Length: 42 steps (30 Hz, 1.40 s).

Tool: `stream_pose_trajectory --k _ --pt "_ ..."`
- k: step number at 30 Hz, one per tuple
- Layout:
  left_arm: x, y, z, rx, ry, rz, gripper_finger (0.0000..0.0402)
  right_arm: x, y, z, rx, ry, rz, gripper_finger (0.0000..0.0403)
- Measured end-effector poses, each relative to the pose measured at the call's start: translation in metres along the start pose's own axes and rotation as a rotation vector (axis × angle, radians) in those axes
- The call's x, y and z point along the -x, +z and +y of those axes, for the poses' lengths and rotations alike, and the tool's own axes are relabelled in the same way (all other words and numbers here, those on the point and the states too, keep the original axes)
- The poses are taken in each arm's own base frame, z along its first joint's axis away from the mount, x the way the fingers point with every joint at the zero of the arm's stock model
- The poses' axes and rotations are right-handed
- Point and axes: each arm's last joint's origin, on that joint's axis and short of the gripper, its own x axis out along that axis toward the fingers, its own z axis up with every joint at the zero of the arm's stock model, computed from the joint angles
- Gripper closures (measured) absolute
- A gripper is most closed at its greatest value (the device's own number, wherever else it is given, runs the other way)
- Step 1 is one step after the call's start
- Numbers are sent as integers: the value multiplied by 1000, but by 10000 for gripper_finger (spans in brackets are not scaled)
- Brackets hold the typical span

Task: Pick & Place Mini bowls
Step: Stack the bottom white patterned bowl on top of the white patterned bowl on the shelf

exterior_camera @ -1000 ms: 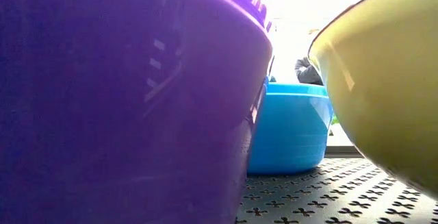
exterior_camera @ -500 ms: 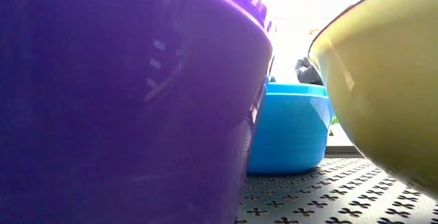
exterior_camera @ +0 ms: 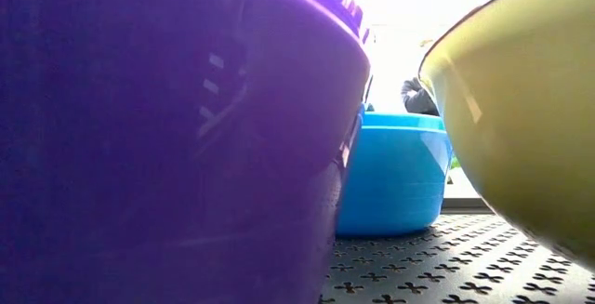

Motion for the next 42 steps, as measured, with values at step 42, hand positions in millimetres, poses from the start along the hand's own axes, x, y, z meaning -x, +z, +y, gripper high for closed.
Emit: stream_pose_trajectory --k 42 --pt "-15 -6 -11 -53 -165 131 305 -3 0 -9 40 -22 27 394"
